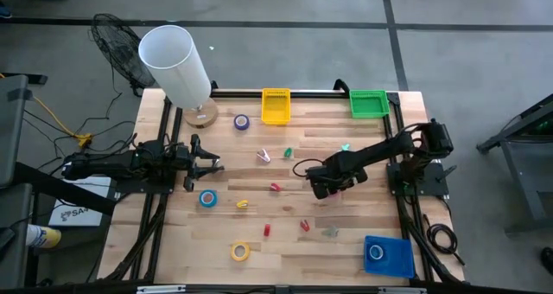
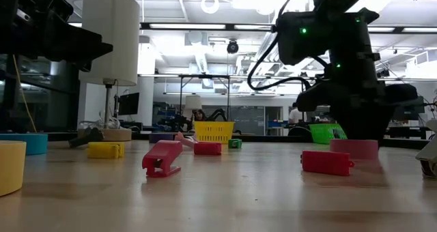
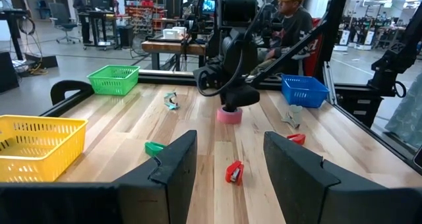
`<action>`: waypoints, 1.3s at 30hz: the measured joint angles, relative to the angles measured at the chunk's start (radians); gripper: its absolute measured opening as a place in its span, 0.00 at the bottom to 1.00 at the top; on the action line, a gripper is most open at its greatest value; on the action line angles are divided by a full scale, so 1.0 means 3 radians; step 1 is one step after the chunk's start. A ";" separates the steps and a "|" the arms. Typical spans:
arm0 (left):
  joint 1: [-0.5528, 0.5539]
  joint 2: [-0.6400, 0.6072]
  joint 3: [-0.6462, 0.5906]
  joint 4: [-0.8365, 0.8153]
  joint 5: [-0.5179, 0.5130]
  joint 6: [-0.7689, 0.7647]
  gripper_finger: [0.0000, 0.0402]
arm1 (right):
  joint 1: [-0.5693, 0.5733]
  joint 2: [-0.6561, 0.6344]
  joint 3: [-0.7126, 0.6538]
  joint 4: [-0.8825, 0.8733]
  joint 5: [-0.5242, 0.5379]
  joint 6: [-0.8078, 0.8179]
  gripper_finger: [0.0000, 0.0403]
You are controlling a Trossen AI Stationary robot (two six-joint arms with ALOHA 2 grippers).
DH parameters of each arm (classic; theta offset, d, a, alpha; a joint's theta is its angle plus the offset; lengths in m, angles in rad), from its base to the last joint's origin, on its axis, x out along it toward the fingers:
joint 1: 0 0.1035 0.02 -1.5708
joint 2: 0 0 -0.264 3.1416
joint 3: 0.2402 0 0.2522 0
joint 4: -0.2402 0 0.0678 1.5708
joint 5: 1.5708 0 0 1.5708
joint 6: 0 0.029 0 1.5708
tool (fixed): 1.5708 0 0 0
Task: Pick and place Stapler, Stapler remover, tape
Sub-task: Put the pink tape into the blue bin
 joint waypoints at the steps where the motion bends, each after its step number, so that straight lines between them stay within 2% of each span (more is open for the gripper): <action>1: -0.0001 0.0000 0.0000 0.0000 0.0001 0.0001 0.43 | 0.0000 -0.0009 -0.0004 0.0013 -0.0015 -0.0045 0.18; 4: -0.0001 -0.0001 0.0000 0.0000 0.0001 0.0000 0.43 | 0.0004 -0.0064 -0.0020 -0.0011 -0.0039 -0.0111 0.07; 9: 0.0000 0.0000 0.0000 0.0000 0.0002 0.0000 0.43 | 0.0039 -0.0288 -0.0018 -0.0016 -0.0082 -0.0092 0.07; 14: -0.0001 0.0000 -0.0001 0.0000 0.0004 0.0000 0.43 | 0.0256 -0.0602 -0.0018 -0.0101 -0.0113 0.0158 0.08; 24: 0.0000 0.0000 0.0000 0.0000 0.0010 0.0000 0.43 | 0.1174 -0.1145 -0.0014 -0.0299 -0.0253 0.1305 0.08; 31: -0.0001 0.0000 -0.0001 0.0000 0.0010 0.0000 0.43 | 0.1790 -0.1176 -0.0011 -0.0268 -0.0792 0.1795 0.08; 39: 0.0000 0.0000 0.0000 0.0000 0.0009 0.0000 0.43 | 0.2342 -0.1176 -0.0011 -0.0201 -0.0872 0.2125 0.08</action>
